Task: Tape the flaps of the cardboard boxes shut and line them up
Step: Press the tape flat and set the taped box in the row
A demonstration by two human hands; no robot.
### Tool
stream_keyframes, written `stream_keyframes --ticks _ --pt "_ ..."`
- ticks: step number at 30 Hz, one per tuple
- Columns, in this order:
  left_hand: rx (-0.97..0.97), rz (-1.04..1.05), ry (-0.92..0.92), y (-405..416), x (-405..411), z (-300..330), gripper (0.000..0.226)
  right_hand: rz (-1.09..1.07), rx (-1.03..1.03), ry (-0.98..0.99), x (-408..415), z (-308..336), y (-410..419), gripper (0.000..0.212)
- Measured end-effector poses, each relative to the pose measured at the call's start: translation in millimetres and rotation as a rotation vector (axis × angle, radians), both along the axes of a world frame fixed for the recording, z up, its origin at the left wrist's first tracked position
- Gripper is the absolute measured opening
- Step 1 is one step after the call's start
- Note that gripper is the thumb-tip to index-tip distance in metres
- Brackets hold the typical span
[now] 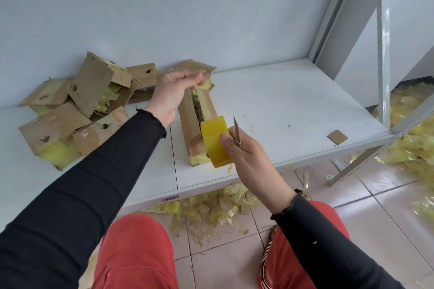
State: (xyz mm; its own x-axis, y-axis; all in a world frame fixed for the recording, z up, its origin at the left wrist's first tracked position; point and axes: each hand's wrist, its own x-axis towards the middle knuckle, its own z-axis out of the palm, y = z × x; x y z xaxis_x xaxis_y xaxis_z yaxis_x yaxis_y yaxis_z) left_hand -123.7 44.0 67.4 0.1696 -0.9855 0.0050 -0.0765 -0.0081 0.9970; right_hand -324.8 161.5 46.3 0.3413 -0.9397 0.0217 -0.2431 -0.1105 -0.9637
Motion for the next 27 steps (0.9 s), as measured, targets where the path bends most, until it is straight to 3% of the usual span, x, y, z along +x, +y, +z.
stream_keyframes --ticks 5,11,16,27 --pt "-0.035 0.11 0.073 -38.8 17.8 -4.4 0.013 0.072 0.26 -0.194 -9.9 -9.3 -2.8 0.028" --pt "-0.071 0.047 0.022 -67.3 28.4 -32.9 0.017 0.084 0.287 -0.362 -6.9 -13.9 -11.7 0.019" --pt "-0.038 -0.047 -0.086 -83.8 28.7 -62.7 0.025 0.084 0.321 -0.375 2.0 -20.0 -15.8 0.021" --pt "-0.065 -0.025 -0.24 -100.2 30.7 -94.6 0.029 0.024 0.321 -0.229 9.4 -44.3 -18.3 0.026"
